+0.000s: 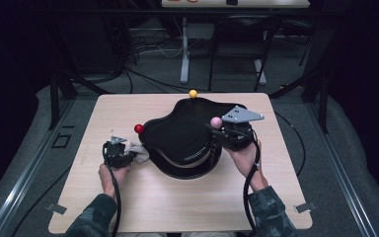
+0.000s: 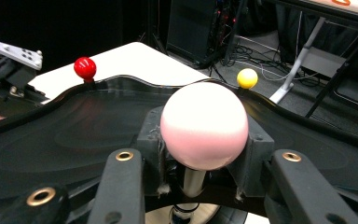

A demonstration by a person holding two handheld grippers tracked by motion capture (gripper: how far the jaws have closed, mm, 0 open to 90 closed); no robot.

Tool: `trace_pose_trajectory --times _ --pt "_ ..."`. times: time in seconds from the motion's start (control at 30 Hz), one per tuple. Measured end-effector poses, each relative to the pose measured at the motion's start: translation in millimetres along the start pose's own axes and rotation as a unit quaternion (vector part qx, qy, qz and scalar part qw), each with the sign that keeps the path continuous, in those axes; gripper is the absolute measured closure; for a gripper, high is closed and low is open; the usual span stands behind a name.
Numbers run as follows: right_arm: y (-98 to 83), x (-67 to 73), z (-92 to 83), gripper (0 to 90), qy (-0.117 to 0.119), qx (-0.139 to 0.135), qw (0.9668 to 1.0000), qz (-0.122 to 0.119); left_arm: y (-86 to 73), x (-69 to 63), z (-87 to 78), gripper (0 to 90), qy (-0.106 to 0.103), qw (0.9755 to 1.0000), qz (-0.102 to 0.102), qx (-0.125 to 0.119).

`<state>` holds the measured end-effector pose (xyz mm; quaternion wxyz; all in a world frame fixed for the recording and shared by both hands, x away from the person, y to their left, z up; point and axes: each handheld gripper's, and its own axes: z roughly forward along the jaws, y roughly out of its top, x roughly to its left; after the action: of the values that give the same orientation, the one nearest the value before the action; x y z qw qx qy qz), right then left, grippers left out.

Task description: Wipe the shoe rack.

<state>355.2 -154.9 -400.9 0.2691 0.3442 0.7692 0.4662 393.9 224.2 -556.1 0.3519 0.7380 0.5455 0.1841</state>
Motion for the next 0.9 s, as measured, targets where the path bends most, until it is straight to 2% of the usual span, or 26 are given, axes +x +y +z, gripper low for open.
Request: trace_pose_trajectory --times 0.2,0.3,0.43,0.63,0.9 --pt "-0.2 -0.7 0.3 60.7 0.005 -0.002 1.0000 0.000 0.4 9.7 -23.7 83.8 0.002 0.9999 0.004 -0.014" --pt "-0.2 -0.6 0.3 60.7 0.005 -0.002 1.0000 0.001 -2.8 17.3 -37.8 83.6 -0.005 0.9997 -0.012 -0.021" --pt "-0.2 -0.1 0.1 60.7 0.000 -0.001 1.0000 0.001 -8.5 26.2 -56.4 83.3 0.001 0.9996 -0.017 -0.024" --pt "-0.3 0.3 0.3 60.7 0.001 -0.002 1.0000 0.001 -25.0 42.7 -77.0 83.6 0.013 0.9997 -0.022 -0.002" --pt "-0.2 0.8 0.5 60.7 -0.004 -0.001 1.0000 0.002 -49.7 59.7 -100.4 83.5 0.027 0.9989 -0.017 0.034"
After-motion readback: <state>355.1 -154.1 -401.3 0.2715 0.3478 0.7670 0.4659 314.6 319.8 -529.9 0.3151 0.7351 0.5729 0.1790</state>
